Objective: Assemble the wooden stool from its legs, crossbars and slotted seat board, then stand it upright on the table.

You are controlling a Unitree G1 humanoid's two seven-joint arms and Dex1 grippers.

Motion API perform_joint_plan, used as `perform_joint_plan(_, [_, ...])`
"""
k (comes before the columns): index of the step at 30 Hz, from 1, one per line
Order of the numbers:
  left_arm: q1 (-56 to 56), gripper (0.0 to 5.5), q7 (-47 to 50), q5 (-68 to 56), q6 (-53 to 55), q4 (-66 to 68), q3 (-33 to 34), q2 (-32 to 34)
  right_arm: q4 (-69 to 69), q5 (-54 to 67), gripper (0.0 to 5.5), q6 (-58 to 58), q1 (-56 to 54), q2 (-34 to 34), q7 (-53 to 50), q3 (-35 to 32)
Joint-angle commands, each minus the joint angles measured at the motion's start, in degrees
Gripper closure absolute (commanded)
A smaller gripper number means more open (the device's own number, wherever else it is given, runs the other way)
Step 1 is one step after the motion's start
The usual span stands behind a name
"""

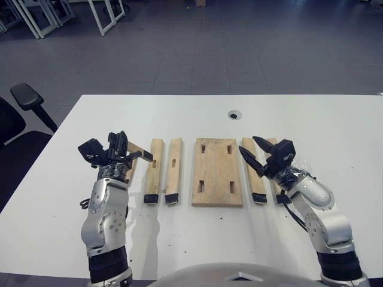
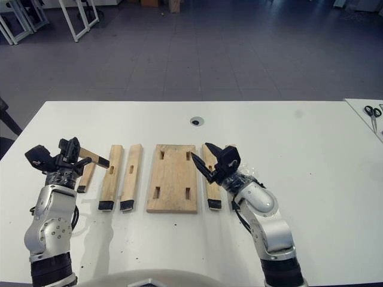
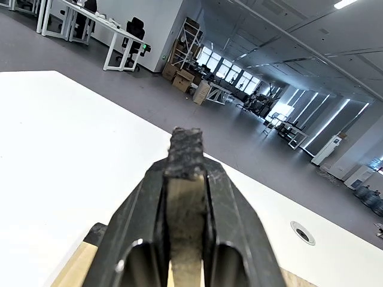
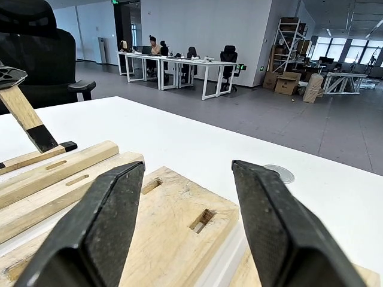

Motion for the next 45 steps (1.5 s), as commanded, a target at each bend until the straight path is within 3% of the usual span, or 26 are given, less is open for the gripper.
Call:
perform_joint_plan(1, [0.60, 5.06, -1.34, 1.90, -1.14, 2.53, -0.19, -0.40, 0.71, 0.32, 2.83, 1.21, -0.91, -0.55, 0.28, -0.72])
perform_joint_plan(8, [0.10, 5.06, -1.74, 4.46, -1.17, 4.37, -2.73, -2.12, 0.83, 0.22, 2.83, 1.32, -0.87, -0.63, 0.57, -0.97])
perform_joint_plan(15, [0.30, 5.06, 0.30, 11.38, 1.21, 5.86, -3.64, 0.57, 0.77, 0.10, 2.83, 1.45, -0.99, -0.69, 0.50, -1.15])
perform_joint_plan(20, [-0.81, 5.06, 1.12, 18.17, 5.03, 5.69, -7.39, 4.11, 0.59, -0.50, 2.83, 1.12, -0.90, -0.77, 0.49, -0.87])
perform_joint_plan(27, [-1.57, 5.06, 2.62, 26.21, 6.46, 8.60, -11.91, 3.42, 0.68, -1.24, 2.83, 0.72, -1.05, -0.69, 0.41, -0.39])
perform_joint_plan(33, [-2.02, 5.06, 1.94, 25.25, 4.70, 10.74, -9.94, 1.19, 0.90, -1.40, 2.83, 0.51, -1.25, -0.52, 0.22, -0.26])
perform_joint_plan(43, [-11.99, 5.06, 0.62, 24.99, 6.44, 5.18, -10.35, 1.71, 1.26, -1.56, 2.83, 0.30, -1.58, -0.36, 0.30, -0.39])
perform_joint_plan(45, [-12.68, 4.62, 0.13, 24.79, 7.36, 3.73, -10.56, 1.94, 1.28, -1.58, 2.83, 0.29, -1.57, -0.27, 0.21, -0.39])
